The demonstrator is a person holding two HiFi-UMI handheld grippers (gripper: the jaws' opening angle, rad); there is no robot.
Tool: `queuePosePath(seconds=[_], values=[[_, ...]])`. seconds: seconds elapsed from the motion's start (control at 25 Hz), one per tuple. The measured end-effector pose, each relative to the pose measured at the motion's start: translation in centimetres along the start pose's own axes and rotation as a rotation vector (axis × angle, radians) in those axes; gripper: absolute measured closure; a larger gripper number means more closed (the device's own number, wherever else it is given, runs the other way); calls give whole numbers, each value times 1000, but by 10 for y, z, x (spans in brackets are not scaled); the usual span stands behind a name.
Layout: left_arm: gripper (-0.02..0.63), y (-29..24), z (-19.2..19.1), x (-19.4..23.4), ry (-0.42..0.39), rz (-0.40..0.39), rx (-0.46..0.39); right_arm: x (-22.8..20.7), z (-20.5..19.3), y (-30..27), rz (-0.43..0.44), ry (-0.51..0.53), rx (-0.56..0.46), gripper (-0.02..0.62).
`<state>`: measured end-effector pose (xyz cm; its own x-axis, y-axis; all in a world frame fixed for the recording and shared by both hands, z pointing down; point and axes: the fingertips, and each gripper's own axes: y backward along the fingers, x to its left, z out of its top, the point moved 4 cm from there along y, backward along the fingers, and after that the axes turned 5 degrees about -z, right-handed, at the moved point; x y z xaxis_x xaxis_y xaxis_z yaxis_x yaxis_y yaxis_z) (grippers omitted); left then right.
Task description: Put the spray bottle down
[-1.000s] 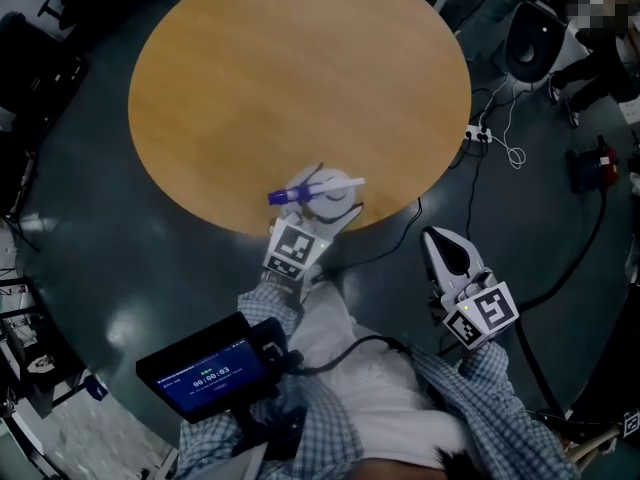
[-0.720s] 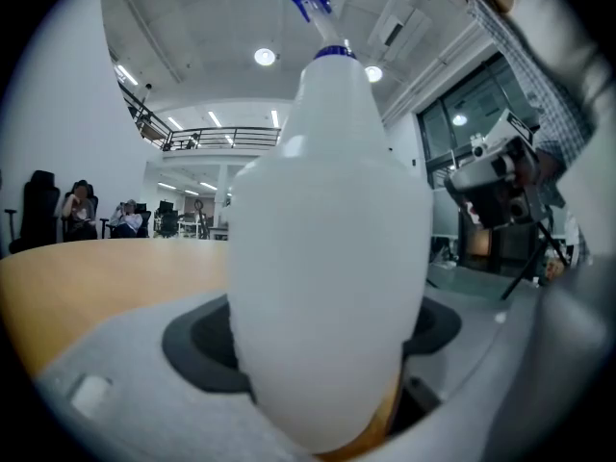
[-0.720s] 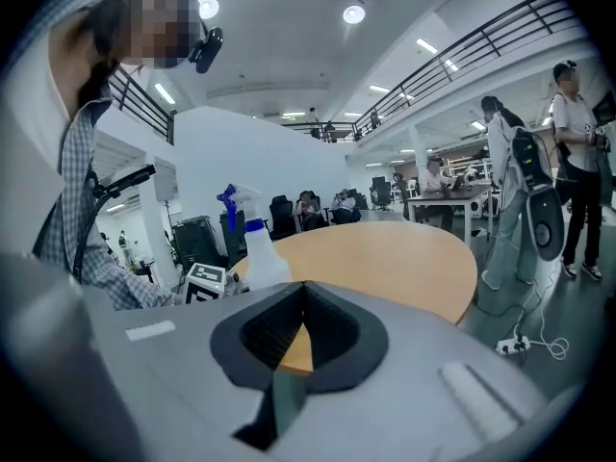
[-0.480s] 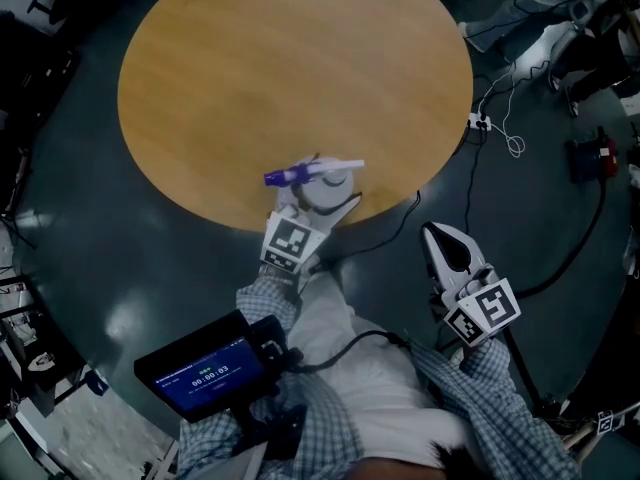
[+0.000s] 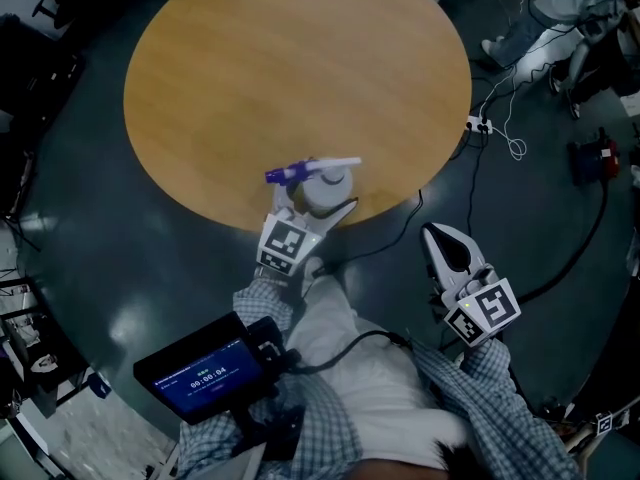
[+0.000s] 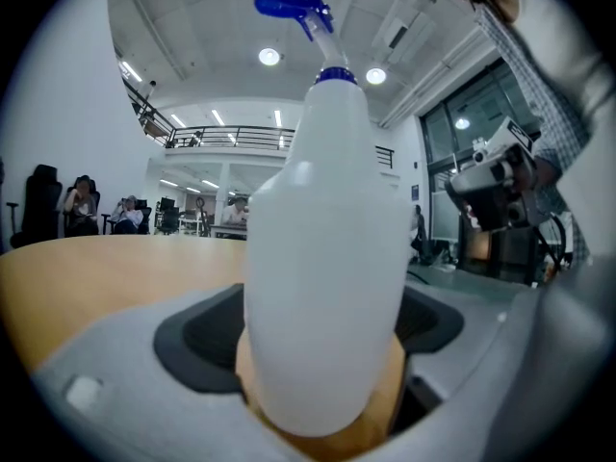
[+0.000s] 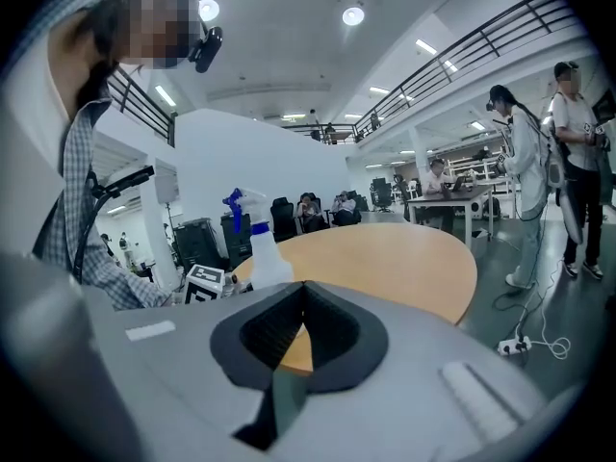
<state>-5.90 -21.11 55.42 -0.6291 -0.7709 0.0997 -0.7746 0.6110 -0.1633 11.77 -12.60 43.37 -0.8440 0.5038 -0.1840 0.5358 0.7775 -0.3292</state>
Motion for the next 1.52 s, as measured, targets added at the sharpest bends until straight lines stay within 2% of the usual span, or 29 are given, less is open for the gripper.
queuePosePath(seconds=[0.16,0.36,0.56,0.6,0.68,0.76,0.8,1.04,1.32,1.52], values=[[152,2,-4,10,16,20,16,-9,4,-9,4,-7,-2,592],[152,30,4,-15,13,66,18,0,1,19,20,-21,-25,592],[154,59,20,-25,-14,104,24,11,7,17,61,-27,-46,592],[167,65,25,-25,-21,117,22,14,10,16,70,-27,-53,592],[253,77,37,-26,-35,150,15,19,16,13,87,-22,-69,592],[403,89,52,-31,-49,174,7,26,24,14,100,-16,-87,592],[445,94,60,-36,-55,179,2,29,28,16,106,-14,-96,592],[591,106,77,-51,-72,179,-22,34,29,1,133,-18,-118,592],[607,105,79,-61,-95,143,-18,36,26,-18,159,-7,-135,593],[607,106,79,-63,-53,139,-44,41,27,-19,180,21,-138,594]])
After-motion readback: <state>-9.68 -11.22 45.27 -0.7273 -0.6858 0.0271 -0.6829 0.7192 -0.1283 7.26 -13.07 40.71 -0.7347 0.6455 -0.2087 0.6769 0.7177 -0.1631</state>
